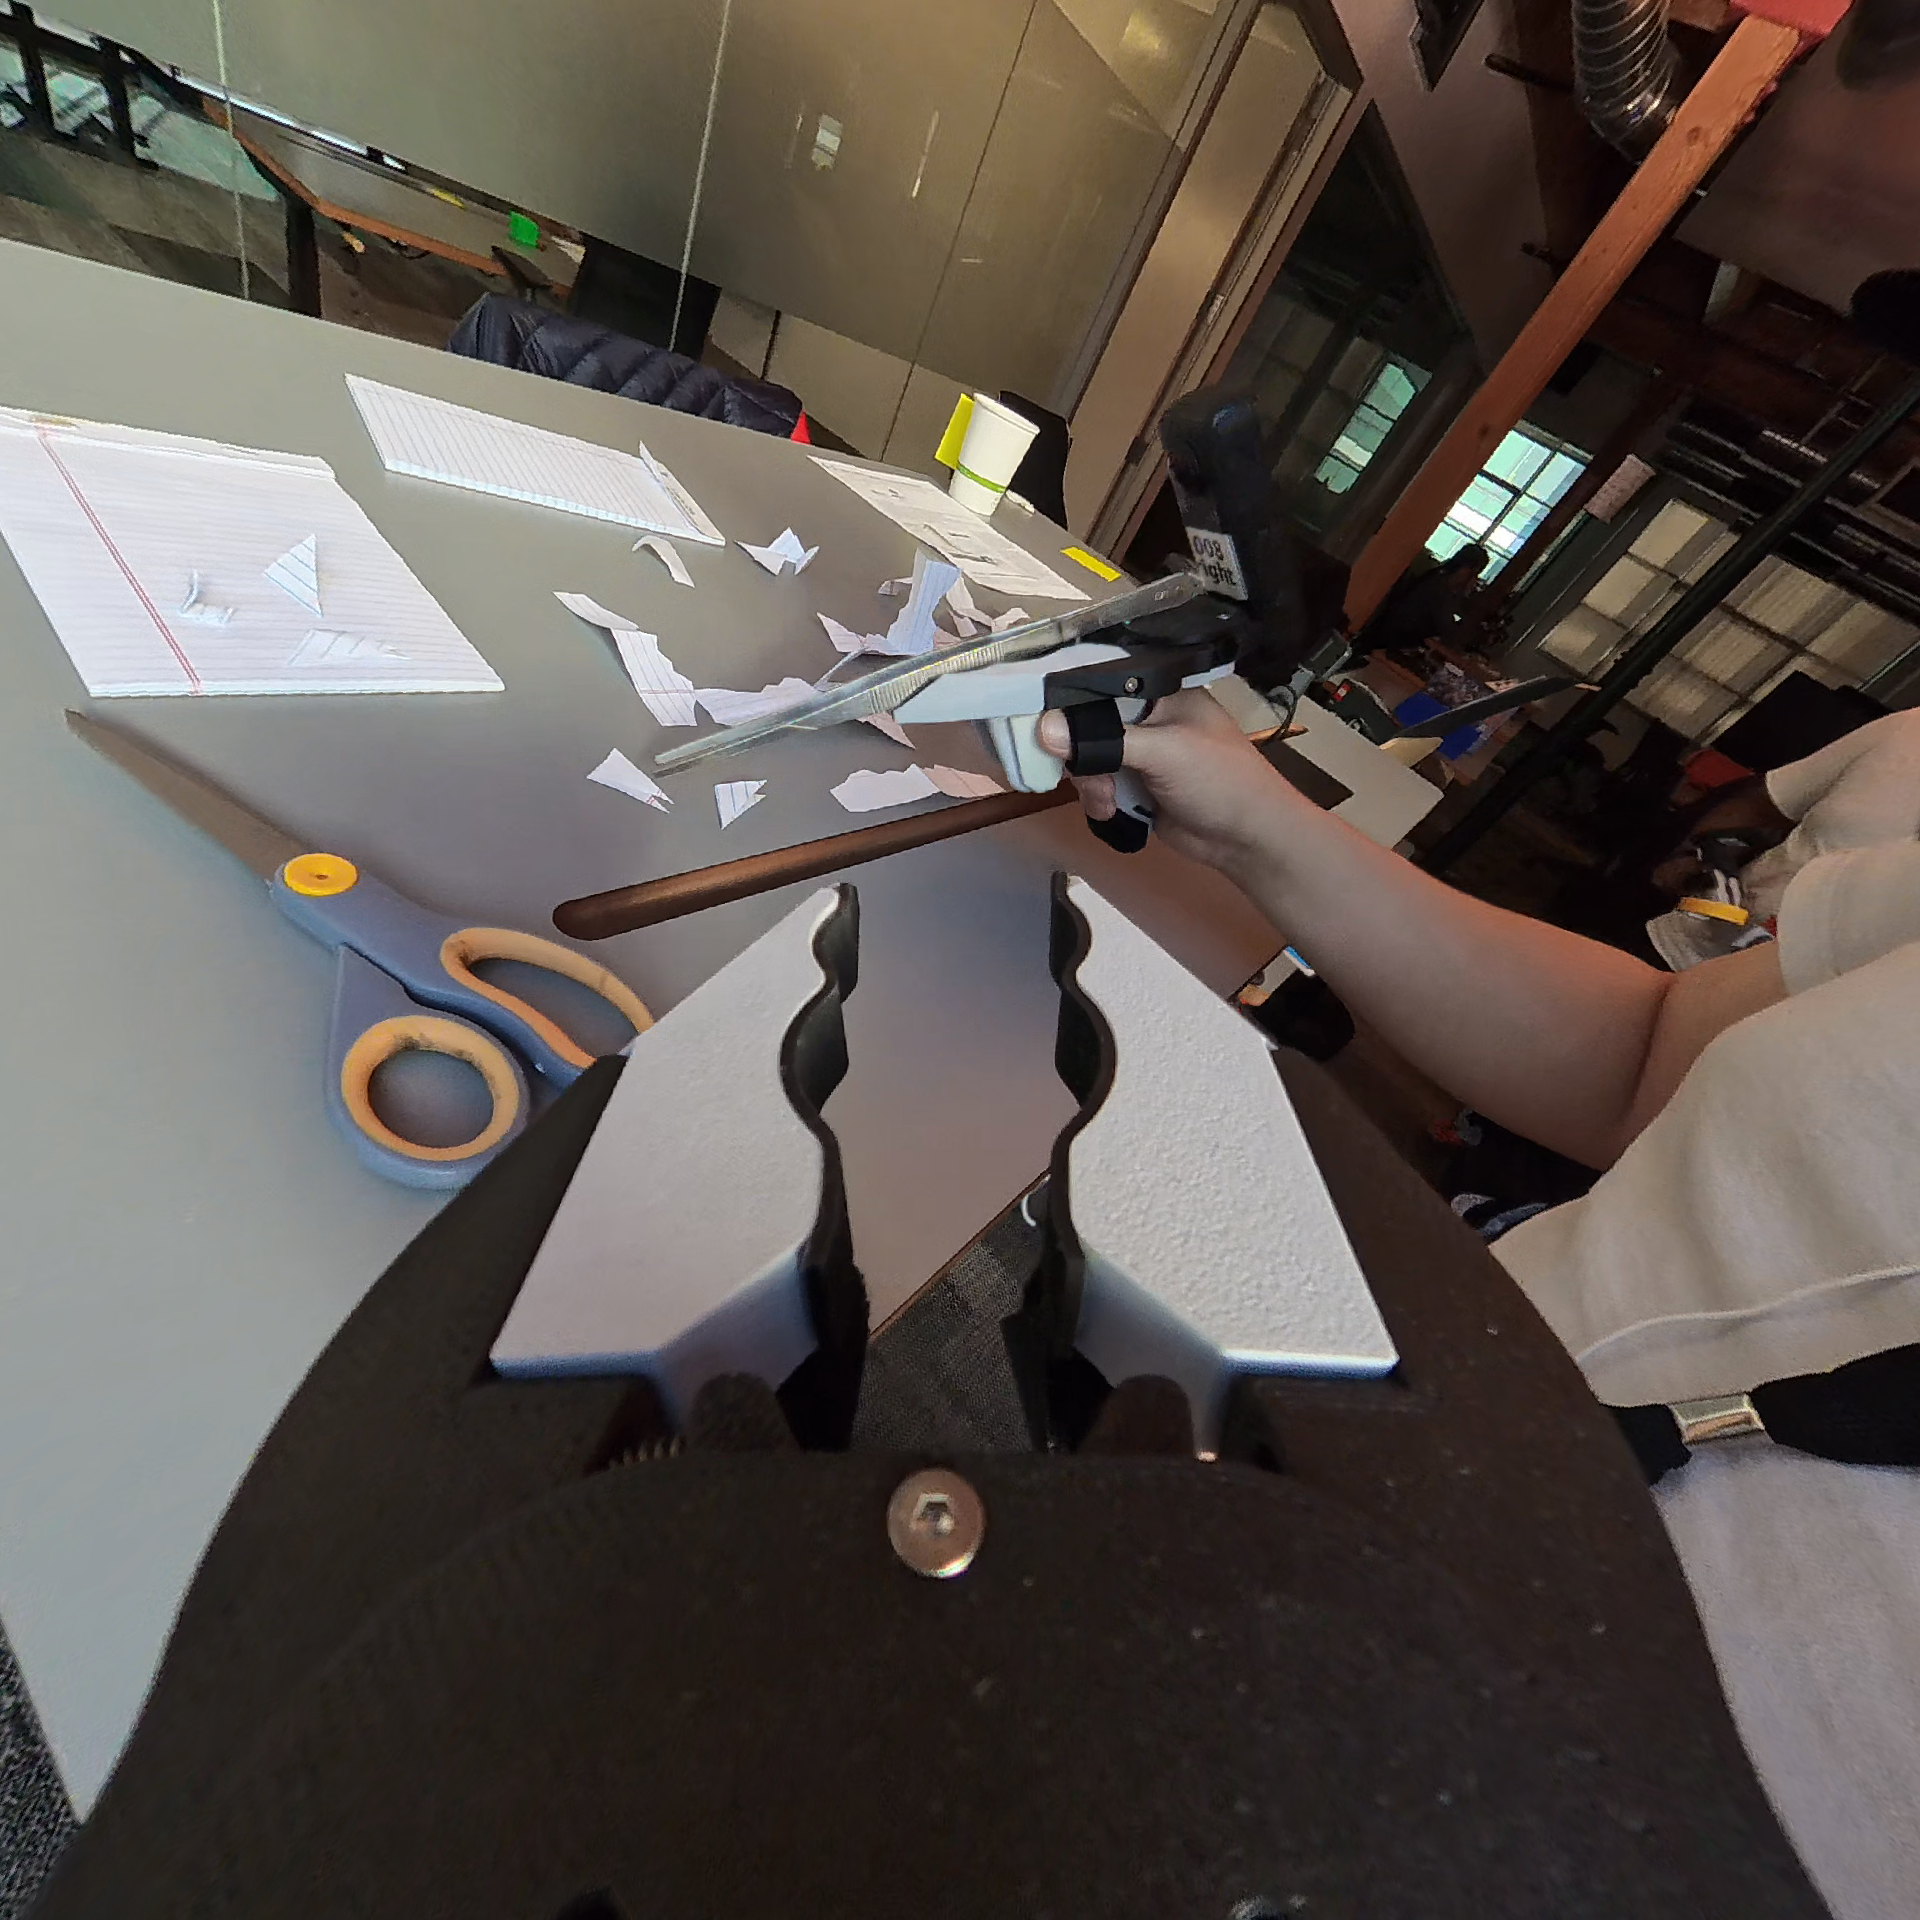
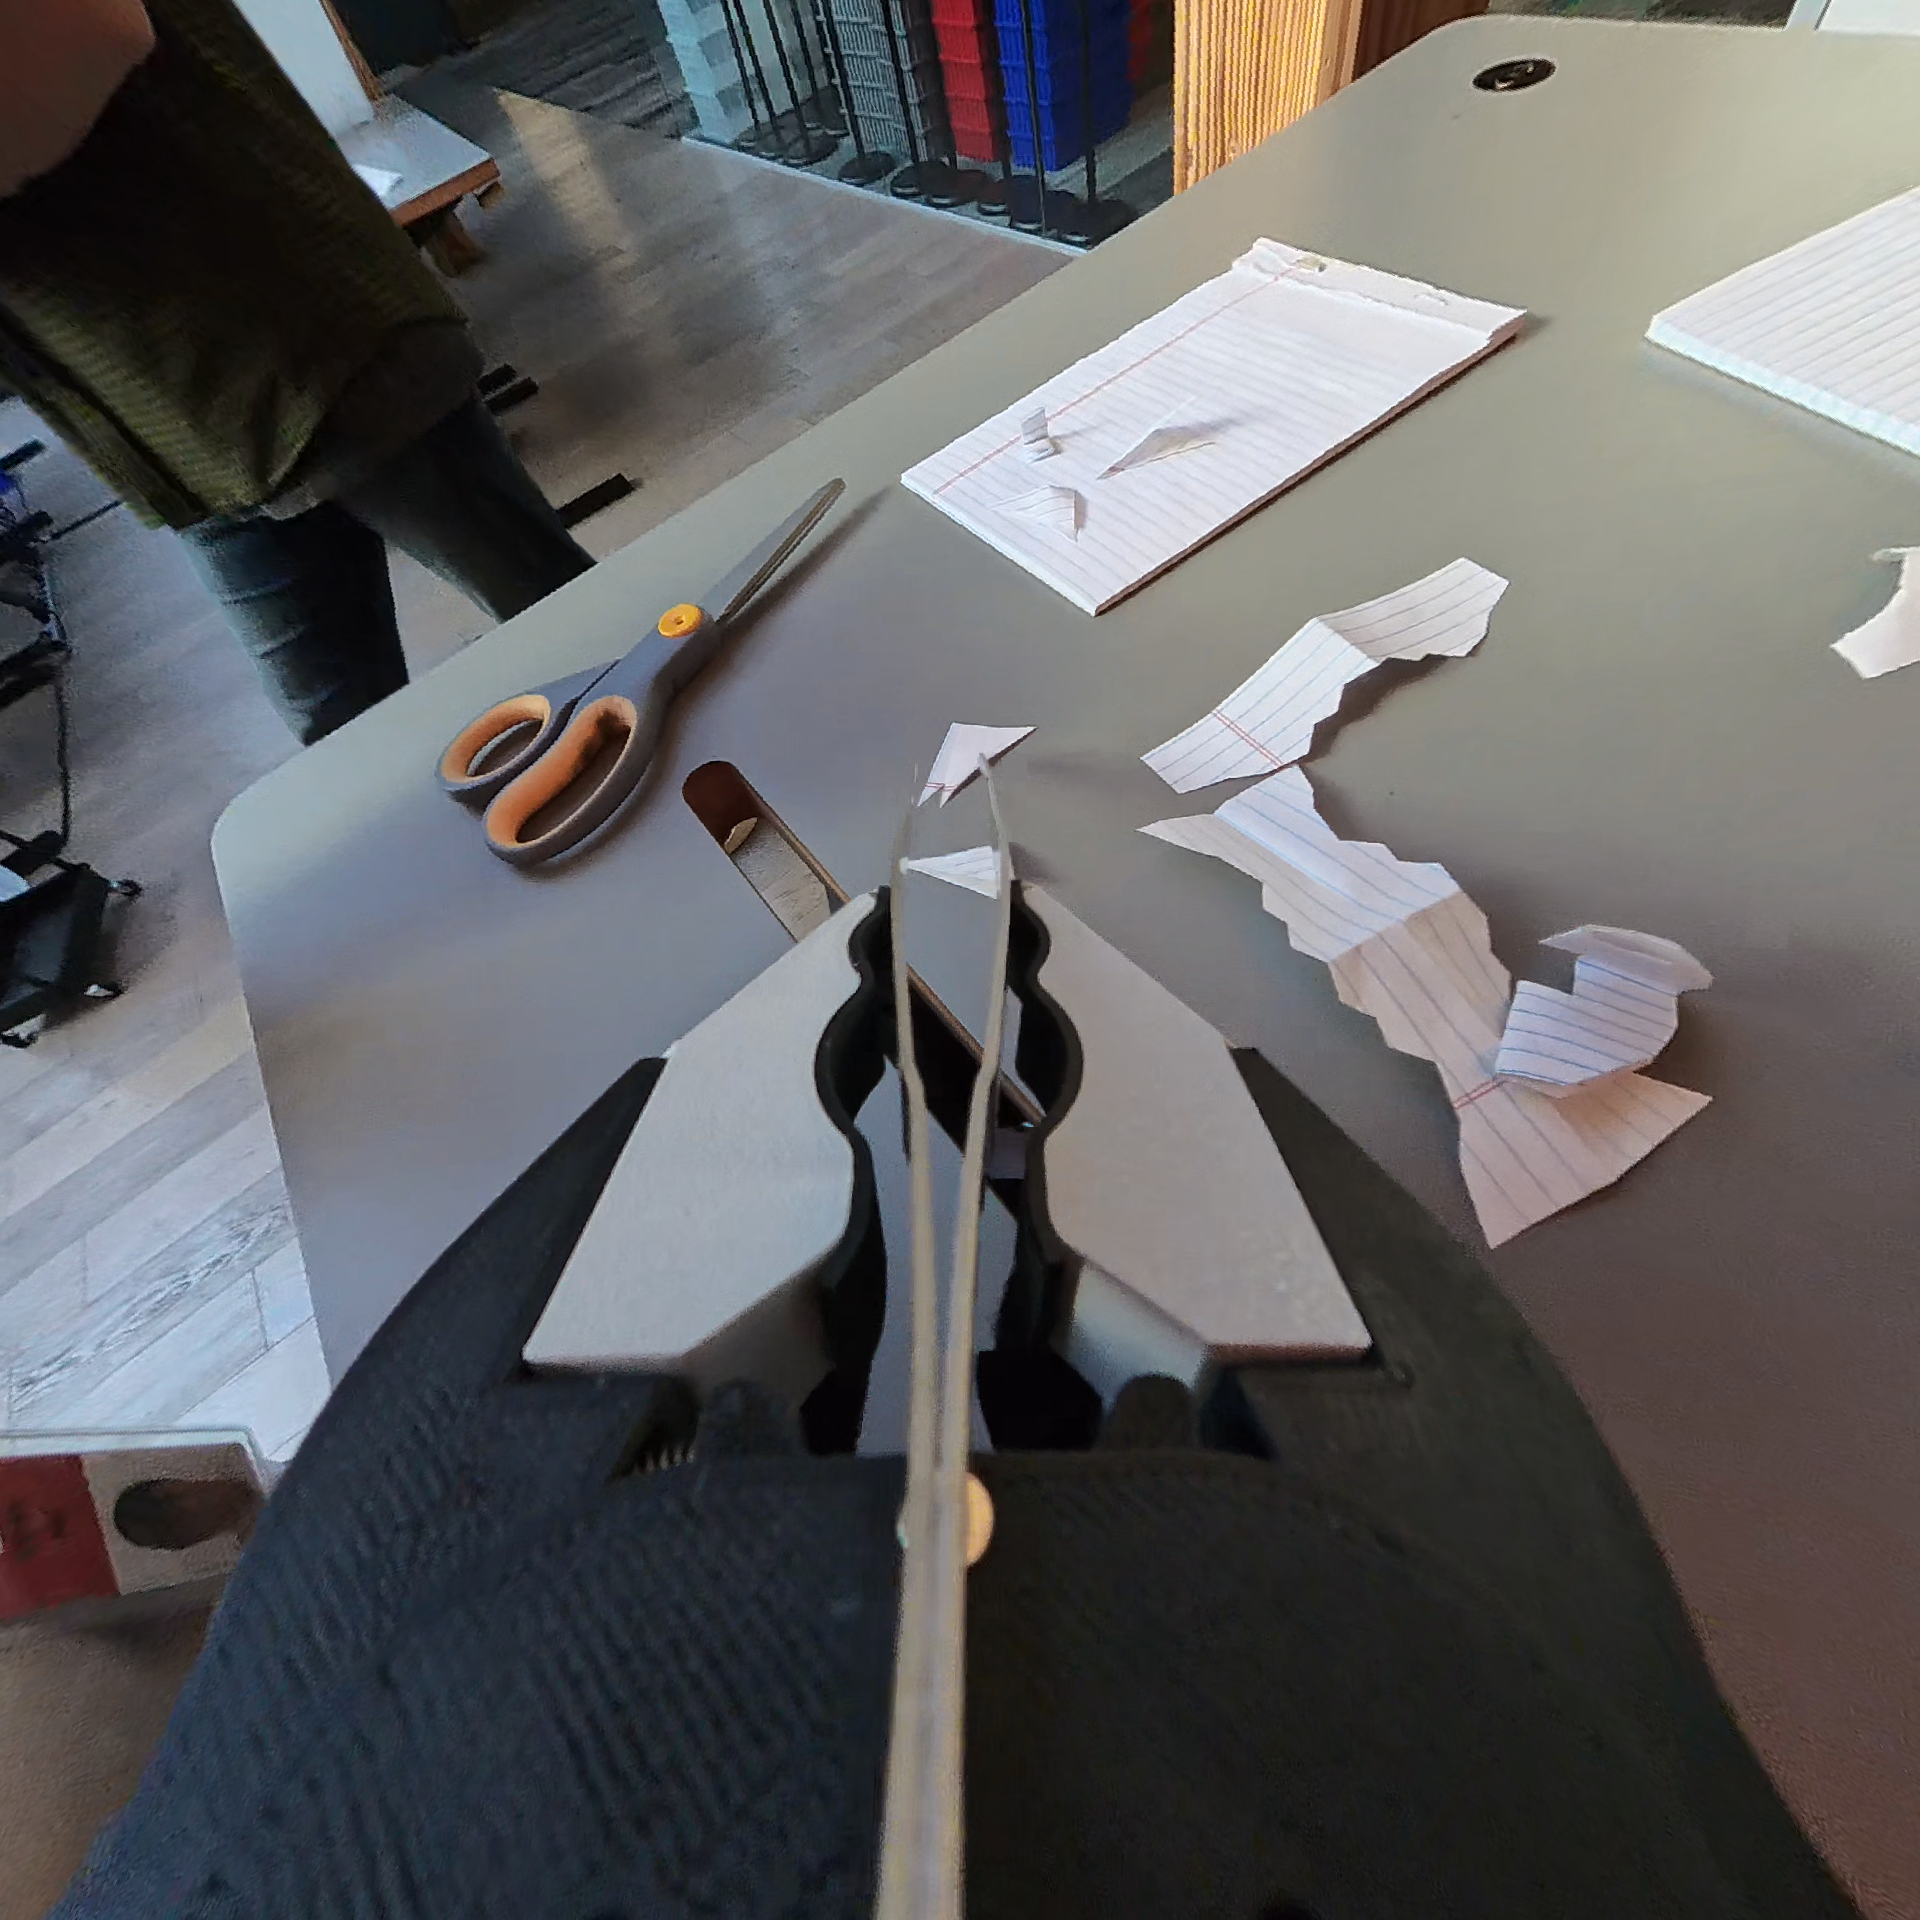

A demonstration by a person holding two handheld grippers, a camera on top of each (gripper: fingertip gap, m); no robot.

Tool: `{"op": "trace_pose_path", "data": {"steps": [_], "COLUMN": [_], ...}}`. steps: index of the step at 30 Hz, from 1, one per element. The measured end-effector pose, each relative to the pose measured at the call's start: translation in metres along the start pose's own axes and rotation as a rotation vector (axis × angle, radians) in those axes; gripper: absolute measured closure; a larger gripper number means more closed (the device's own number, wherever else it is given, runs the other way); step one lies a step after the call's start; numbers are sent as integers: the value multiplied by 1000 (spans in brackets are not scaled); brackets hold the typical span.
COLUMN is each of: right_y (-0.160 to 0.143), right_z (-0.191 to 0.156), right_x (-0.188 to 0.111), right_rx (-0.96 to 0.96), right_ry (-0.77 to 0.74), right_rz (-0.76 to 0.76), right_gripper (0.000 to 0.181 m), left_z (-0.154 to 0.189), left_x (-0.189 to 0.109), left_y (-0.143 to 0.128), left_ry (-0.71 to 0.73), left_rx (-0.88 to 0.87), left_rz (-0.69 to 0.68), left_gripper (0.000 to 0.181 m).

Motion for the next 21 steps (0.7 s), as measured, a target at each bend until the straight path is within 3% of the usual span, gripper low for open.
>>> {"op": "trace_pose_path", "data": {"steps": [9, 21], "right_y": [-5, -5], "right_z": [-20, -13], "right_x": [17, 20], "right_rx": [-113, -112], "right_ry": [-138, -109], "right_rz": [-8, -10], "right_gripper": [161, 169], "left_z": [0, -3], "left_x": [-3, -5], "left_y": [-4, -3], "left_ry": [-1, 0], "left_rx": [-18, -18], "left_rz": [1, 6], "left_gripper": [146, 146]}}
Point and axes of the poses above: each gripper's, where its closed fingertips meet, x out along the fingers, y out of its top, z = x × y across the jaws, the point moved 3 cm from there along -x, back along the fingers, and after that the axes turned 10 degrees about x, right-handed, at the moved point
